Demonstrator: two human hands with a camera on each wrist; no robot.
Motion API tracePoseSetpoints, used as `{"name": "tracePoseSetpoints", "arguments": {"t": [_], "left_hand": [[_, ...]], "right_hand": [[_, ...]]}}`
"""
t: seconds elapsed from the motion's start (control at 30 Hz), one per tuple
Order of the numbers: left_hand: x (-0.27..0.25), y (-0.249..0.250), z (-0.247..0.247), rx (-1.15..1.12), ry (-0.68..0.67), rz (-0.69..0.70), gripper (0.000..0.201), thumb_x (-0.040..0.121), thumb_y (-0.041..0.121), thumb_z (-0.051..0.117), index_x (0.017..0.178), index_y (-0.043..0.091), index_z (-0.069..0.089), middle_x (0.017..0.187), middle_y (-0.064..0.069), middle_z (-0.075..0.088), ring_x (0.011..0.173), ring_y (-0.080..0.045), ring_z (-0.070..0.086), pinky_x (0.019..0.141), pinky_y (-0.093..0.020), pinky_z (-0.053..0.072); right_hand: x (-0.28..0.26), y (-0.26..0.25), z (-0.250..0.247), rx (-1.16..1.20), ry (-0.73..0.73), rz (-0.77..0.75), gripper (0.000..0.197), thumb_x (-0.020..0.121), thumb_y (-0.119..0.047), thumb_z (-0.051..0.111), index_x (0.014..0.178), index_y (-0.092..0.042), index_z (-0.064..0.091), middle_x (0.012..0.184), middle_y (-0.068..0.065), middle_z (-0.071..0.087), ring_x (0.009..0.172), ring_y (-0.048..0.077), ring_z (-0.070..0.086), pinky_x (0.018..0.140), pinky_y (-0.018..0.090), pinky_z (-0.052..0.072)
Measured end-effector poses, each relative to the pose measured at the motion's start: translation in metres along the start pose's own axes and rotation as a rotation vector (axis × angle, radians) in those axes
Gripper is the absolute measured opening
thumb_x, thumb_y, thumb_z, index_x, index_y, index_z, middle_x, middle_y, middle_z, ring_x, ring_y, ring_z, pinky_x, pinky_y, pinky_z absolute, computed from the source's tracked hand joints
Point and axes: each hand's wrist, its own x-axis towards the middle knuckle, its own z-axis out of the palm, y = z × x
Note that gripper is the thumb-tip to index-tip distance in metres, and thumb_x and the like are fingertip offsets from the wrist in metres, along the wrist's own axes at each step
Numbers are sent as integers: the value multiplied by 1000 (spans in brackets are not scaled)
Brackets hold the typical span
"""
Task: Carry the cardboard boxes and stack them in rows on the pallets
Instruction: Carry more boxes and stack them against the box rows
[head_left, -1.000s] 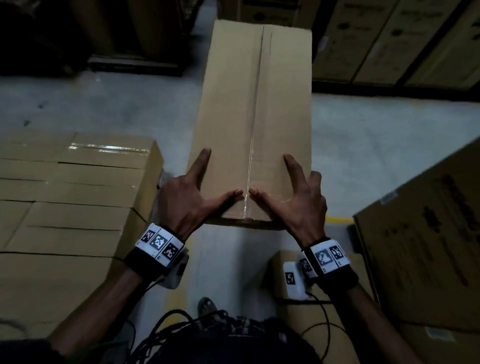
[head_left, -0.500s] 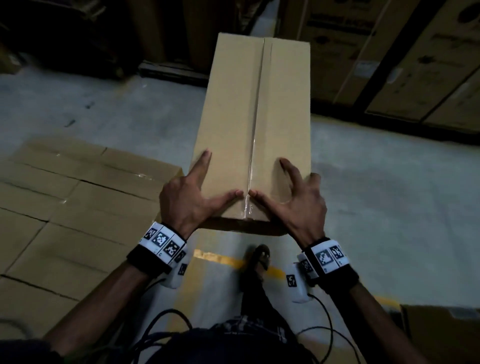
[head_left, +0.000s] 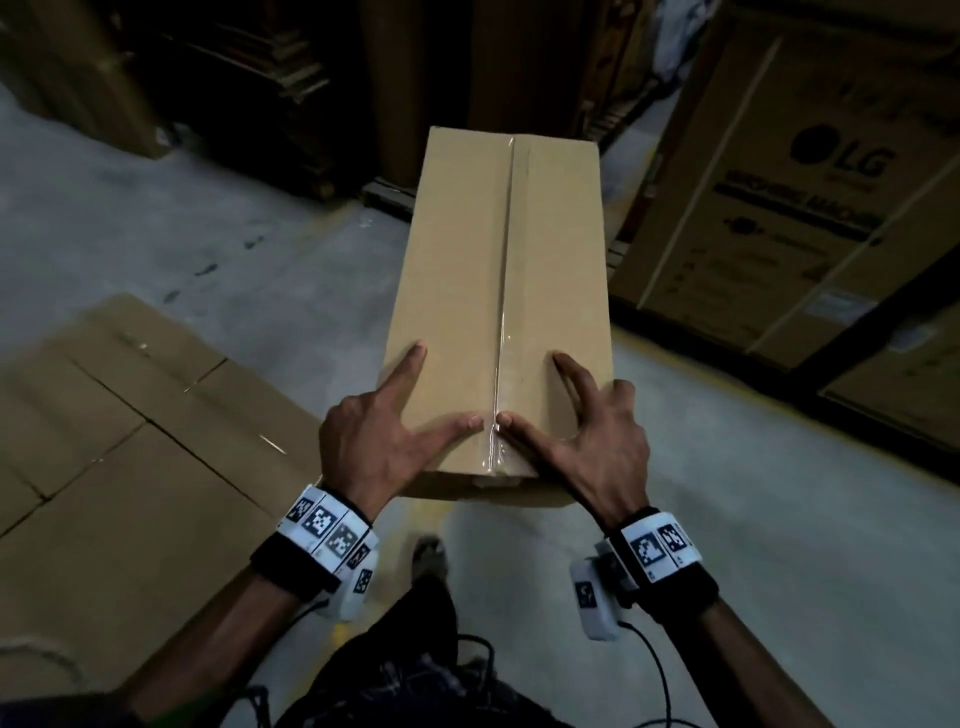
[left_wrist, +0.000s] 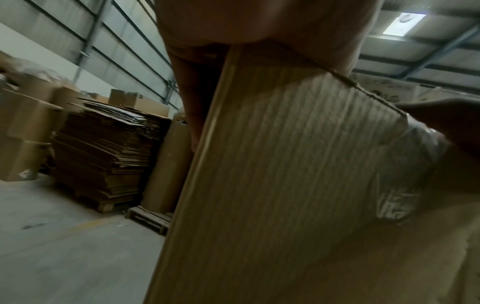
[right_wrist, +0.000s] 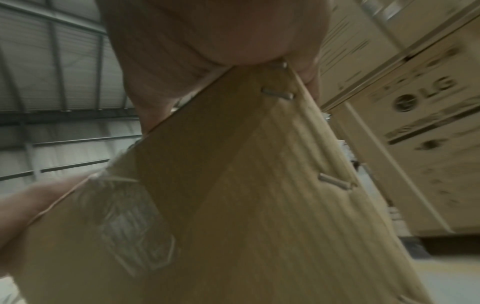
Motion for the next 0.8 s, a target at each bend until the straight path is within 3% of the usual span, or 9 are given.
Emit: {"name": "tracePoseSetpoints", "arguments": {"t": [0.17, 0.3, 0.43, 0.57, 0.8], "left_hand": [[102, 8, 30, -44, 6, -89, 116, 56, 111, 30, 156, 55, 17, 125, -10, 71, 107, -32, 69, 95, -40, 55], [197, 5, 46, -39, 24, -150, 114, 58, 109, 33, 157, 54, 17, 123, -9, 72, 103, -28, 70, 91, -35, 54], [307, 1, 48, -45, 35, -197, 114, 59, 108, 32, 158, 53, 15, 121, -8, 73, 100, -25, 71, 88, -32, 54], [391, -7, 40, -64, 63, -251, 112, 63, 103, 42, 158, 51, 17, 114, -9, 75, 100, -24, 71, 90, -32, 53], [522, -54, 18, -56, 88, -438, 110, 65, 103, 40, 157, 56, 6, 129, -12, 68, 115, -29, 65, 102, -38, 48]], "right_hand": [[123, -3, 18, -28, -50, -67, 94, 63, -98, 54, 146, -58, 34, 120, 0, 39, 105, 34, 62, 90, 45, 54], [232, -16, 38, -51, -88, -132, 100, 60, -105, 46, 147, -58, 33, 121, 2, 42, 105, 33, 62, 89, 44, 55], [346, -50, 52, -78, -119, -176, 101, 57, -107, 40, 146, -61, 31, 123, 4, 42, 108, 36, 61, 90, 48, 57], [442, -85, 67, -84, -153, -239, 94, 65, -99, 52, 147, -58, 33, 129, 9, 46, 117, 41, 58, 95, 48, 50], [589, -163, 131, 0, -247, -358, 92, 64, -99, 53, 145, -58, 36, 137, 7, 42, 120, 36, 58, 99, 46, 51]]}}
